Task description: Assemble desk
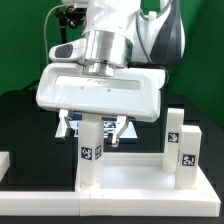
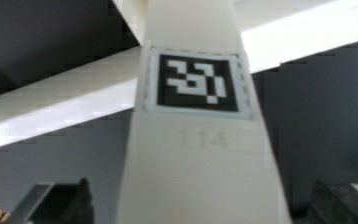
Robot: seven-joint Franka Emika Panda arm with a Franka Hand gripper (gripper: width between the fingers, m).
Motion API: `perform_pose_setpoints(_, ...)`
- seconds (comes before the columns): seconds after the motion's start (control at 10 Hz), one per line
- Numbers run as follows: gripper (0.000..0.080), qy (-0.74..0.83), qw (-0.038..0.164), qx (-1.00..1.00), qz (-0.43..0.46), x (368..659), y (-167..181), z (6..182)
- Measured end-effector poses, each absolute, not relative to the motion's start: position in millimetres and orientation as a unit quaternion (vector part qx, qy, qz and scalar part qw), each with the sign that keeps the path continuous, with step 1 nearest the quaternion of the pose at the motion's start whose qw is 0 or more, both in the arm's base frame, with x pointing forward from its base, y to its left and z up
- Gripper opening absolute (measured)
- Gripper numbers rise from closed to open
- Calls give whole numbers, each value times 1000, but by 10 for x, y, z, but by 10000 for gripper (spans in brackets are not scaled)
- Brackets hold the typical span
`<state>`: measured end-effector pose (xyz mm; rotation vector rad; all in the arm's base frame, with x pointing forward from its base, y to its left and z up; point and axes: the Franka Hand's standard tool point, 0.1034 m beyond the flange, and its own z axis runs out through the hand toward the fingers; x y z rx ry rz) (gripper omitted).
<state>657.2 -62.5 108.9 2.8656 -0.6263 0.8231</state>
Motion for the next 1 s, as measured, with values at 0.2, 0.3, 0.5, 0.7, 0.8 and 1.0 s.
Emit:
perform_pose_setpoints(0.2,648,-205,48,940,270,6572,-625,1089)
perform_pose_setpoints(0.3,648,-205,48,940,270,6572,-625,1089)
perform_pose_setpoints(0.5,649,-205,48,940,270,6572,-625,1089)
perform_pose_setpoints(0.7,649,-220,32,944,243,6537,-618,1186)
perform_pose_setpoints(0.8,649,-237,13,946,220,6509,-650,1342)
perform_pose_setpoints(1.0,649,-252,2,948,195,6489,-769,1405)
